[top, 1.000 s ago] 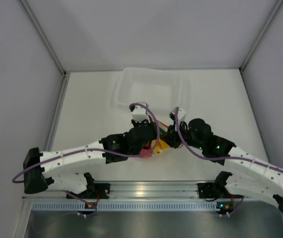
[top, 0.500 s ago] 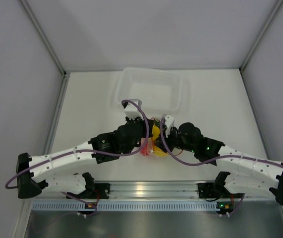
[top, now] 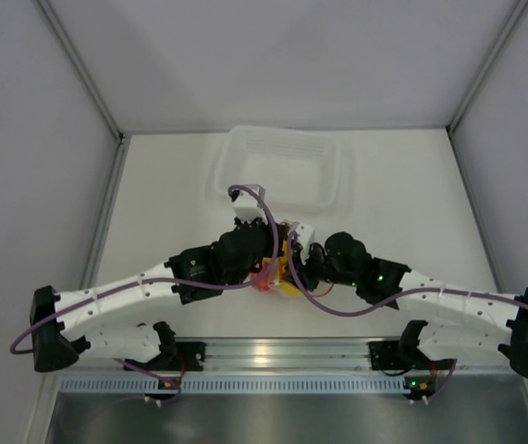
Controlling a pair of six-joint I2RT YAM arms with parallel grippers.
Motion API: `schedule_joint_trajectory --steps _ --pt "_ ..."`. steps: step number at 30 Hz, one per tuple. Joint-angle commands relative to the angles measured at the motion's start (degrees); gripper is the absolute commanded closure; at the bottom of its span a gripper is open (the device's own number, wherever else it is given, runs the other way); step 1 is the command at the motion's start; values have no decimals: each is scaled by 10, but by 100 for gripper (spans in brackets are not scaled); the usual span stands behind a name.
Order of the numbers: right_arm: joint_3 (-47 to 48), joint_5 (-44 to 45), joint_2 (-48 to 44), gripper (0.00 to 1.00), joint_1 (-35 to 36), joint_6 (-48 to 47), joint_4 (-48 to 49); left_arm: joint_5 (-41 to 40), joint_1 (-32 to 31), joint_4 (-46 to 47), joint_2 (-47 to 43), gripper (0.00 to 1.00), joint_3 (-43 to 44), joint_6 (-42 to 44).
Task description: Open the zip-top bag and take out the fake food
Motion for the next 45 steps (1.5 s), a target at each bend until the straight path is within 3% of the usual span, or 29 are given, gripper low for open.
schedule_joint_trajectory --steps 1,6,8,13,17,22,35,45 --pt "7 -6 12 69 18 -11 55 9 4 27 -4 100 1 -8" --pt "18 -3 40 70 29 -35 57 16 8 27 -7 100 -3 -11" --pt "18 11 49 78 31 -36 58 17 8 27 -12 100 -5 -12" --pt "9 33 43 87 33 -40 60 16 12 27 -21 100 -11 -12" --pt "4 48 33 100 33 -41 60 20 15 27 -21 100 -12 -12" --pt "-2 48 14 100 33 -32 67 17 15 27 -14 100 -17 -11" --pt "-40 175 -79 100 33 39 113 38 19 27 15 100 -26 -25" --pt "-10 116 -136 100 33 47 55 40 44 18 47 100 -37 -65"
